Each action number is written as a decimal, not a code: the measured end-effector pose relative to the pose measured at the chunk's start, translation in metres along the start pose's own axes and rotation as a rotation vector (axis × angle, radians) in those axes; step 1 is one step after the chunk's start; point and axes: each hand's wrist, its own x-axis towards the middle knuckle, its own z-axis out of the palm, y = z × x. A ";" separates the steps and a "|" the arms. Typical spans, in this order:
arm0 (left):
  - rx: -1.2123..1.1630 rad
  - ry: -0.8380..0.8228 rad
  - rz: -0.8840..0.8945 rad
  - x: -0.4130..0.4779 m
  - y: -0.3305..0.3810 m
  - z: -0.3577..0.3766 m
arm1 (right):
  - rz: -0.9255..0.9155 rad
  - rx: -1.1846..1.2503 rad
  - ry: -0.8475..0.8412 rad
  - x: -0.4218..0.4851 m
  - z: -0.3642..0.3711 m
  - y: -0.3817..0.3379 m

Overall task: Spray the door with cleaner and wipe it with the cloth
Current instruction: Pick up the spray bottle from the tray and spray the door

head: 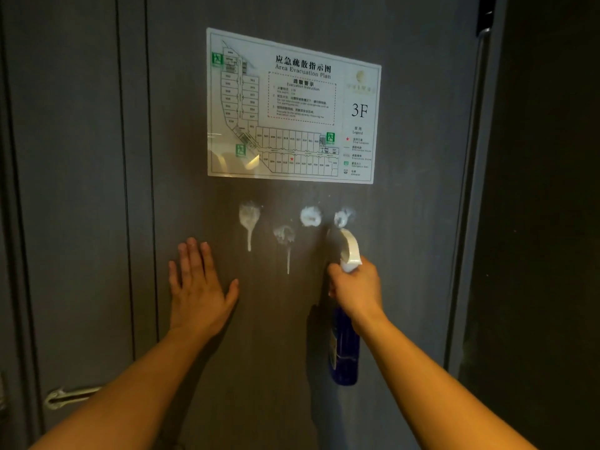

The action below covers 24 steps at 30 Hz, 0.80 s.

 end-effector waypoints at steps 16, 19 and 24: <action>-0.063 -0.072 0.137 -0.065 -0.014 0.021 | 0.039 0.019 -0.192 -0.083 0.049 0.052; -0.112 -0.100 0.177 -0.103 -0.007 0.033 | 0.075 -0.001 -0.125 -0.101 0.046 0.070; -0.224 -0.285 0.193 -0.195 0.011 0.059 | 0.140 -0.108 -0.015 -0.152 0.018 0.110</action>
